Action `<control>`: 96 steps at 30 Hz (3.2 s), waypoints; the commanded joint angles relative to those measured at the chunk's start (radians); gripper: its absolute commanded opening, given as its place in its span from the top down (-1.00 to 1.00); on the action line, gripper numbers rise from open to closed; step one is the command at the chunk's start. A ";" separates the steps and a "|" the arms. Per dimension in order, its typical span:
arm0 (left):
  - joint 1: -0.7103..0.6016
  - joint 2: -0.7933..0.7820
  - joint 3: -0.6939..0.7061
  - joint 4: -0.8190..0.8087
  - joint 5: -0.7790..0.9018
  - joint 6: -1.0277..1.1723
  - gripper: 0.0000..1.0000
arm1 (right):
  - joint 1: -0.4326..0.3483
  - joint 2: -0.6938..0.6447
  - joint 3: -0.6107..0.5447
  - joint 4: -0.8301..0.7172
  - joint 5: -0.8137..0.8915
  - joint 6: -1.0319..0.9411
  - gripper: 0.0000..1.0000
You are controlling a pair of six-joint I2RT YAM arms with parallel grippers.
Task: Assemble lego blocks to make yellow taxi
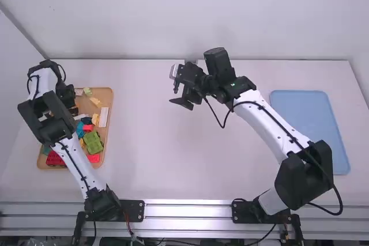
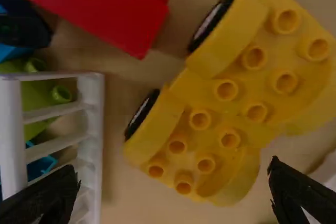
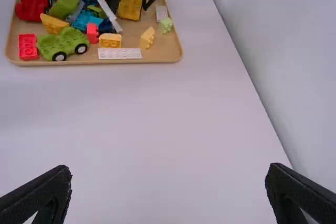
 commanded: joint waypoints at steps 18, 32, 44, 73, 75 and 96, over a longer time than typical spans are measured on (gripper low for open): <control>0.004 0.013 -0.005 0.052 -0.050 0.619 -0.98 | -0.004 0.009 0.031 -0.006 -0.002 0.005 -0.97; 0.005 0.013 -0.075 0.077 -0.092 0.720 -0.96 | -0.004 0.010 0.030 -0.011 -0.006 0.007 -0.97; 0.003 0.013 -0.079 0.095 -0.092 0.721 -0.57 | -0.003 0.010 0.030 -0.012 -0.005 0.007 -0.98; 0.004 0.013 -0.079 0.111 -0.064 0.739 -0.42 | -0.004 0.010 0.030 -0.057 0.014 -0.023 -0.97; 0.004 0.013 -0.079 0.109 -0.065 0.741 -0.26 | -0.003 0.010 0.030 -0.057 0.025 -0.023 -0.97; -0.026 -0.300 -0.128 0.023 -0.013 1.028 0.10 | -0.051 0.005 0.031 -0.058 0.016 0.000 -0.97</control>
